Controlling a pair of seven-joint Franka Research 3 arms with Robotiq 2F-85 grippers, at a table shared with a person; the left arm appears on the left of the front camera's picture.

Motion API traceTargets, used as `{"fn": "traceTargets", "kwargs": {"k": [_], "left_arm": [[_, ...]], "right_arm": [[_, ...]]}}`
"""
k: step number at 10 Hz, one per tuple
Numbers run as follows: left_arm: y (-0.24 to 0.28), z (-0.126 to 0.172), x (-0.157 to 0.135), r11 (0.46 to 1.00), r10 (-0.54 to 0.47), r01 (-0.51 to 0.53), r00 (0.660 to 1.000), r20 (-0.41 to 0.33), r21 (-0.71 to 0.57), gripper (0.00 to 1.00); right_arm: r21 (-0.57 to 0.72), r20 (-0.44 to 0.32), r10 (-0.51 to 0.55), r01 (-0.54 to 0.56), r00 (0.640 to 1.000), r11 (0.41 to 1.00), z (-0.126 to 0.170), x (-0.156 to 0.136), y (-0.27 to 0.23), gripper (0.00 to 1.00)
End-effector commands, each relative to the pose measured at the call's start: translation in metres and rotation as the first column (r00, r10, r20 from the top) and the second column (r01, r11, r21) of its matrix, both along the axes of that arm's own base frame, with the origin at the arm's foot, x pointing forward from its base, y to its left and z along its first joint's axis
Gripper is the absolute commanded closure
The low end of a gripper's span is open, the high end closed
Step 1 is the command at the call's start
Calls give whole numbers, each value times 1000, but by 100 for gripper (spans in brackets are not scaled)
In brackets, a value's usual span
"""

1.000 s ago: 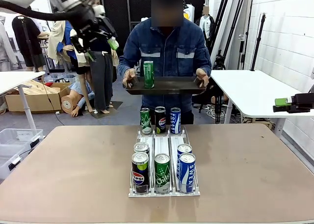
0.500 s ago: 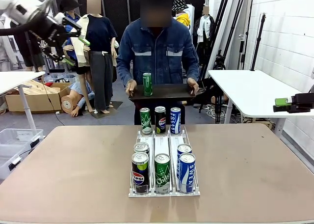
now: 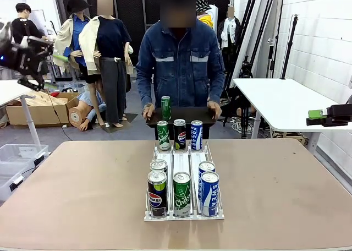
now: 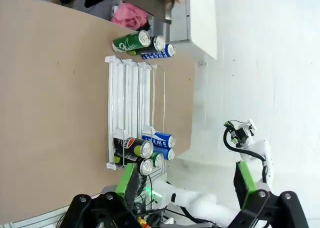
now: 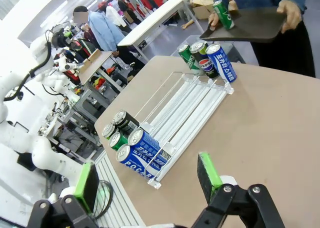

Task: Retrieve and hand over the desired beverage to the person.
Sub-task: Pick up another can of the same type that the person held from the Automatic Can Dispenser.

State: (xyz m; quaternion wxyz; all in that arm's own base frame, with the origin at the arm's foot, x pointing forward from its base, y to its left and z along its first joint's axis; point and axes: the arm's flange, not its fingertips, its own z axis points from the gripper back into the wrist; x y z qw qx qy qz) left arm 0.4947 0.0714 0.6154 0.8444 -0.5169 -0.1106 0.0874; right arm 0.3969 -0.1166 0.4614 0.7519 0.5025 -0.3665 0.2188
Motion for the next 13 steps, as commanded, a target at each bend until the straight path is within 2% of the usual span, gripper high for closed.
{"fn": "traceTargets", "kwargs": {"k": [1, 4, 6, 8, 11, 13], "left_arm": [[-6, -31, -20, 999, -34, 37, 995, 89, -34, 0], [-9, -74, -33, 993, -115, 115, 977, 177, 10, 0], [-8, -92, -42, 975, -218, 208, 964, 153, 81, 0], [-3, -106, -46, 978, -205, 198, 964, 172, 58, 0], [-5, -123, -48, 961, -277, 275, 950, 141, 40, 0], [-5, -126, -50, 945, -327, 327, 932, 154, 28, 0]], "right_arm": [[1, -4, 8, -8, 1000, 1000, 0, -1, 0, 0], [1, -4, 8, -8, 1000, 1000, 0, -1, 0, 0], [1, -4, 8, -8, 1000, 1000, 0, -1, 0, 0], [1, -4, 8, -8, 1000, 1000, 0, -1, 0, 0], [1, -4, 8, -8, 1000, 1000, 0, -1, 0, 0], [1, -4, 8, -8, 1000, 1000, 0, -1, 0, 0]]}}
